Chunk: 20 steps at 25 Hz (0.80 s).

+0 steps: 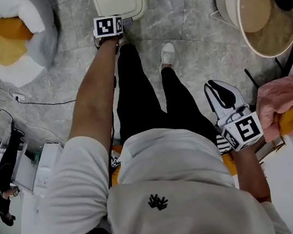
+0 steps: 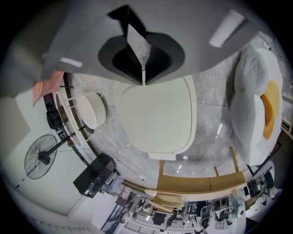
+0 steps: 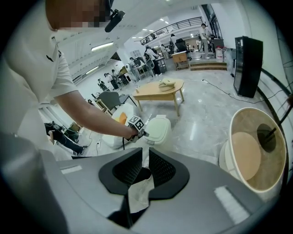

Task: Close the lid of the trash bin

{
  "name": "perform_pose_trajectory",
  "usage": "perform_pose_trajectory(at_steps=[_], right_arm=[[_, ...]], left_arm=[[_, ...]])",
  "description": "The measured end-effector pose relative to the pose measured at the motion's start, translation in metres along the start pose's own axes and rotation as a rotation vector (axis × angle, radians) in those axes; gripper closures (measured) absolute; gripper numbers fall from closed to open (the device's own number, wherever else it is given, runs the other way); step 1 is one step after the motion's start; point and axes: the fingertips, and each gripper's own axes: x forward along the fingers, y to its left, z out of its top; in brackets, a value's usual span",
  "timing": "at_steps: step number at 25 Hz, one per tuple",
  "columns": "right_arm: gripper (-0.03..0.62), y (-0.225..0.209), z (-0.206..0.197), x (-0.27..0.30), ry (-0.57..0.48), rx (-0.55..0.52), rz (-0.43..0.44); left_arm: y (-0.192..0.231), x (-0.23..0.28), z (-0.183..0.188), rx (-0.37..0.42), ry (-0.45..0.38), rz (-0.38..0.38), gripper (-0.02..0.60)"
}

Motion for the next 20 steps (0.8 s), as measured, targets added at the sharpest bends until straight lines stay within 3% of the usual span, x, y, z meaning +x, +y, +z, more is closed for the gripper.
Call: perform_pose_trajectory(at_steps=[11, 20], right_arm=[[0.549, 0.032, 0.034, -0.033, -0.141, -0.106, 0.038], [0.549, 0.054, 0.039, -0.081, -0.23, -0.196, 0.074]], left_arm=[[-0.035, -0.087, 0.001, 0.032, -0.086, -0.026, 0.52], [-0.105, -0.185, -0.016, 0.108, -0.218, -0.107, 0.52]])
